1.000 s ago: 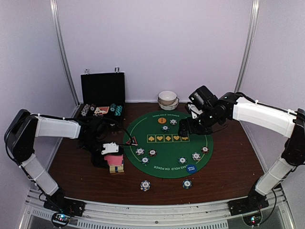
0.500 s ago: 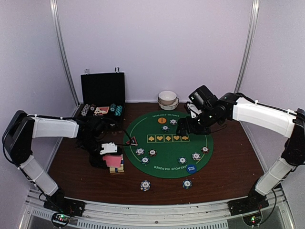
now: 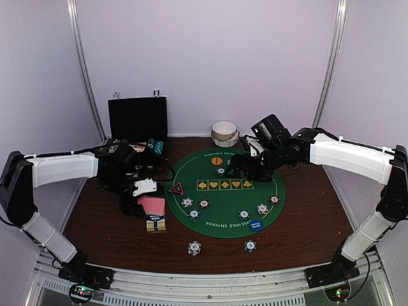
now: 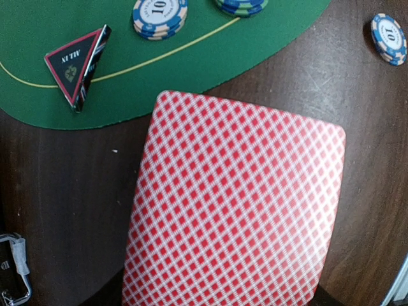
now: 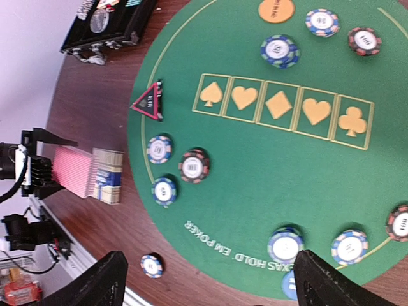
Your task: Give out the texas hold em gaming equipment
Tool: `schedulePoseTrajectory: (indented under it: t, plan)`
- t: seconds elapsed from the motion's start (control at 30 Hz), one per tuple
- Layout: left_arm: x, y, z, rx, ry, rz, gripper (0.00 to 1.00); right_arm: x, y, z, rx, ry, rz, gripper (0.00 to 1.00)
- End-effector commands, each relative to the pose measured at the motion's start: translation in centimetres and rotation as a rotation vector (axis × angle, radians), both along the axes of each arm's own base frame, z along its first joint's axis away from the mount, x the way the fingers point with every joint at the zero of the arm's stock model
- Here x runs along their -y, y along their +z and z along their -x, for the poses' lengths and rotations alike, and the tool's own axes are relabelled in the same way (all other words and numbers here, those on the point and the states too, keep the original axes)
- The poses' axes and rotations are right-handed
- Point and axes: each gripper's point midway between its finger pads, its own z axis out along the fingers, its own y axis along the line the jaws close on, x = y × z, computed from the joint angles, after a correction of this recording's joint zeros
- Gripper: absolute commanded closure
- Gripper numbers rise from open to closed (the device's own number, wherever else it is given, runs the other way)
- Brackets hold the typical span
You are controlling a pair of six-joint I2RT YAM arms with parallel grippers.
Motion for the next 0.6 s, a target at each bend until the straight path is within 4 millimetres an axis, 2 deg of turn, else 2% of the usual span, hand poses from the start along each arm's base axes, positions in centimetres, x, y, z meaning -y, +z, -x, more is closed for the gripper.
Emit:
schedulePoseTrajectory:
  t: [0.0, 0.17, 0.37, 0.57]
  plan:
    - [1.5, 3.0, -0.4, 0.01, 0.022, 0.09, 1.0, -2.9, 0.4, 0.3, -0.054, 0.019, -0.149, 0.05]
    - [2.4, 5.4, -0.7, 0.0, 0.045, 0.137, 1.0, -6.1, 1.3, 0.8, -0.113, 0.058, -0.292, 0.04]
    - [3.5, 8.7, -1.7, 0.036, 0.047, 0.181, 1.0, -11.0, 2.2, 1.4, -0.172, 0.115, -0.459, 0.04]
    - [4.2, 10.4, -2.3, 0.063, 0.042, 0.205, 1.0, -15.3, 2.4, 1.9, -0.245, 0.159, -0.588, 0.06]
